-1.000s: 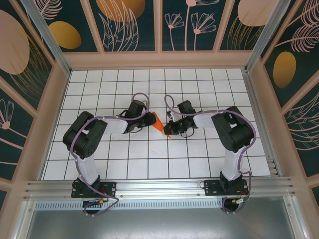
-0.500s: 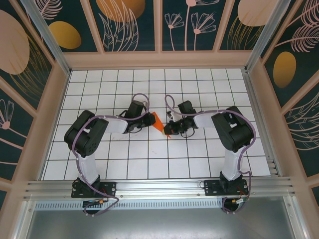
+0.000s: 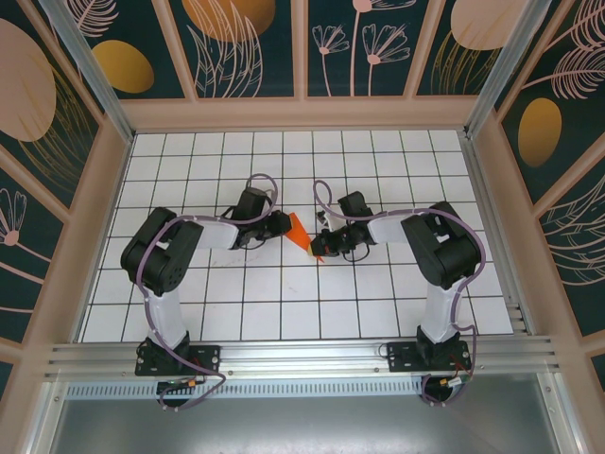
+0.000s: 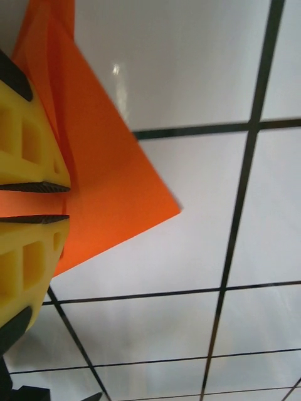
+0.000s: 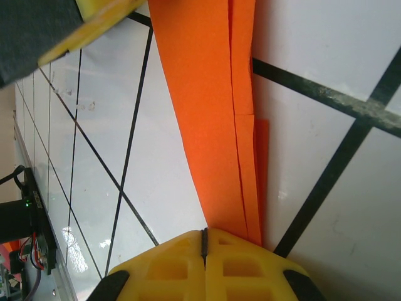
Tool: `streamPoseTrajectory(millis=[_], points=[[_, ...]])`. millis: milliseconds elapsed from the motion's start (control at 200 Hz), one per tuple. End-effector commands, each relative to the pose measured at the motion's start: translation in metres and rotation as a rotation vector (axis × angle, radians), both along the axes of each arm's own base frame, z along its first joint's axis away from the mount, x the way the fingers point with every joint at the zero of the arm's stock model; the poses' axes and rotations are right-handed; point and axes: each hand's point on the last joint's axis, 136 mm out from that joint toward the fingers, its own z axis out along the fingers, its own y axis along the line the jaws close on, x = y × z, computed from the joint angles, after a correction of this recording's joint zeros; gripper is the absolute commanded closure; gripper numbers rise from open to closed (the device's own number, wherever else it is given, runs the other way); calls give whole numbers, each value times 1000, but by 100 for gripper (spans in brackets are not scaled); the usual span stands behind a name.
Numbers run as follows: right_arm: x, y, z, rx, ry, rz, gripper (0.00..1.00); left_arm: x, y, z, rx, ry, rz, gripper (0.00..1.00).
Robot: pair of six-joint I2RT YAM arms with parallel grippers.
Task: Fold a paper plane with a square sheet of paper (pick it up from the middle)
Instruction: Fold the wing for the fifth time at the center of the table.
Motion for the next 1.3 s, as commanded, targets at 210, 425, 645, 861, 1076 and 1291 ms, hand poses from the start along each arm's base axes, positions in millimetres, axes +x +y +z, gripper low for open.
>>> streamPoseTrajectory(millis=[210,425,645,861,1076,1291], points=[[-32,-44,-57,-218,157,-52,100,28,70,-27,186,-1,172,78],[-31,-43,-56,-213,154,-53,100,29,76,-28,149,-21,197,78],[-31,-43,-57,-211,155,-52,100,29,78,-8,109,-102,204,77],[-31,-42,-54,-206,152,-53,100,35,68,45,12,-224,181,74],[-29,-39,-49,-185,149,-51,100,11,39,74,-155,-237,90,77],[-26,-34,-44,-158,146,-46,100,-12,-1,54,-211,-164,-24,83]])
